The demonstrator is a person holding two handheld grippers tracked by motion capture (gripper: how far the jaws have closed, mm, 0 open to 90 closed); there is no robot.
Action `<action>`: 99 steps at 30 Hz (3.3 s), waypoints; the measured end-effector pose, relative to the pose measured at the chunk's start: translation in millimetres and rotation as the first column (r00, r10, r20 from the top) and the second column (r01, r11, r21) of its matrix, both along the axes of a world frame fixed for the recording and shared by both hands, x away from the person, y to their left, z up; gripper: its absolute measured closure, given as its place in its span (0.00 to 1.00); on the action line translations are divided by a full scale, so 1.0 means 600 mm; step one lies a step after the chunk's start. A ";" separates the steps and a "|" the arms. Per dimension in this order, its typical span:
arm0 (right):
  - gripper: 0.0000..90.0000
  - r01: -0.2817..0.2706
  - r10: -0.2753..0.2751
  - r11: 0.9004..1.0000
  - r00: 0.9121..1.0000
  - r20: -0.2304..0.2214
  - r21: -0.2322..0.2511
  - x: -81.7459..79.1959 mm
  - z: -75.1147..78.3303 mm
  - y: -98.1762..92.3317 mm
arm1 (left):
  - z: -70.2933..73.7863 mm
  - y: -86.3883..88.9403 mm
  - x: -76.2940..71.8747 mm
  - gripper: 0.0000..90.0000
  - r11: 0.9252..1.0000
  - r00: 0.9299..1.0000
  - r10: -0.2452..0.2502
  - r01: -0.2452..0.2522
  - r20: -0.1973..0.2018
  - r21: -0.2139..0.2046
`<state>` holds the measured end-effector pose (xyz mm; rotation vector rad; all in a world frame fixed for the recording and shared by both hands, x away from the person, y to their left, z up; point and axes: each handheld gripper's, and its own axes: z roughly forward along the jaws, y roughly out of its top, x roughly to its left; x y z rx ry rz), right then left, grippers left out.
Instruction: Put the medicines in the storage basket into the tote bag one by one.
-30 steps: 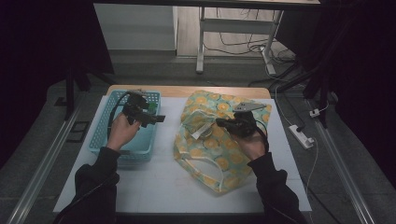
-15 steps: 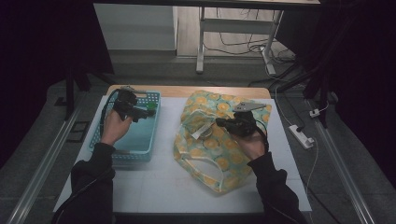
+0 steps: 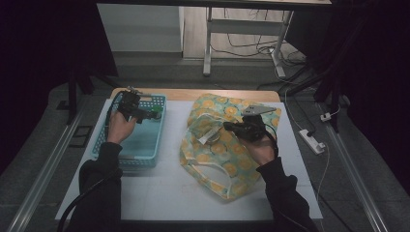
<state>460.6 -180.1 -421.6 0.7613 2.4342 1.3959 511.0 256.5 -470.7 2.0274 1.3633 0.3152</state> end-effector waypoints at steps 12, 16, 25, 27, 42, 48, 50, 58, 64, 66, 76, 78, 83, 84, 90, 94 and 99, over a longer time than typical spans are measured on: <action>1.00 0.000 0.000 1.000 1.000 0.001 0.003 0.000 0.000 -0.001 | -0.022 -0.021 0.036 0.00 0.988 0.999 0.007 0.001 -0.053 0.152; 1.00 -0.002 0.002 1.000 1.000 0.002 0.003 0.000 0.000 0.000 | -0.026 -0.028 0.048 0.00 0.988 0.998 -0.011 0.021 -0.069 0.154; 1.00 -0.004 0.004 1.000 1.000 0.003 0.001 -0.001 0.000 0.001 | -0.031 -0.041 0.068 0.11 0.982 0.998 0.002 0.011 -0.069 0.188; 1.00 -0.004 0.004 1.000 1.000 0.003 0.001 -0.001 0.000 0.001 | -0.033 -0.043 0.069 0.17 0.984 0.998 -0.003 0.014 -0.063 0.180; 1.00 -0.010 0.010 1.000 1.000 0.001 -0.002 -0.001 -0.002 0.003 | -0.034 -0.046 0.072 0.57 0.993 0.989 0.022 -0.005 -0.149 0.114; 1.00 -0.006 0.006 1.000 1.000 -0.002 0.004 0.001 -0.001 0.000 | -0.014 -0.033 0.057 0.57 0.996 0.992 0.031 -0.021 -0.123 0.083; 1.00 -0.005 0.005 1.000 1.000 -0.001 0.002 0.001 -0.001 0.000 | -0.004 -0.031 0.049 0.57 0.997 0.995 0.015 -0.007 -0.102 0.079; 1.00 -0.007 0.007 1.000 1.000 0.001 0.007 -0.002 0.001 0.001 | 0.033 -0.027 0.015 0.57 0.997 0.998 -0.027 0.032 -0.062 0.073; 1.00 -0.005 0.005 1.000 1.000 0.007 0.013 -0.003 0.005 -0.001 | 0.057 -0.031 -0.009 0.57 0.995 0.997 -0.068 0.071 -0.040 0.065; 1.00 -0.004 0.004 1.000 1.000 0.008 0.012 -0.003 0.005 -0.002 | 0.065 -0.032 -0.018 0.57 0.995 0.996 -0.085 0.087 -0.030 0.057; 1.00 -0.002 0.002 1.000 1.000 0.009 0.016 -0.003 0.006 -0.002 | 0.084 -0.042 -0.055 0.57 0.989 0.990 -0.144 0.144 -0.006 0.015; 1.00 -0.003 0.002 1.000 1.000 0.008 0.014 -0.003 0.006 -0.002 | 0.084 -0.047 -0.061 0.57 0.987 0.987 -0.160 0.160 -0.005 0.013; 1.00 -0.003 0.003 1.000 1.000 0.009 0.014 -0.004 0.006 -0.002 | 0.084 -0.059 -0.074 0.57 0.981 0.981 -0.192 0.192 -0.009 0.008; 1.00 -0.003 0.003 1.000 1.000 0.009 0.014 -0.004 0.006 -0.002 | 0.084 -0.062 -0.077 0.57 0.980 0.980 -0.197 0.197 -0.006 0.008; 1.00 -0.002 0.002 1.000 1.000 0.010 0.017 -0.004 0.007 -0.002 | 0.093 -0.074 -0.093 0.57 0.974 0.974 -0.228 0.228 0.011 -0.005; 1.00 -0.003 0.003 1.000 1.000 0.012 0.017 -0.004 0.007 -0.002 | 0.098 -0.086 -0.105 0.57 0.967 0.967 -0.254 0.254 0.021 -0.011; 1.00 -0.006 0.006 1.000 1.000 0.011 0.016 -0.004 0.007 -0.001 | 0.103 -0.108 -0.119 0.57 0.955 0.954 -0.296 0.296 0.035 -0.002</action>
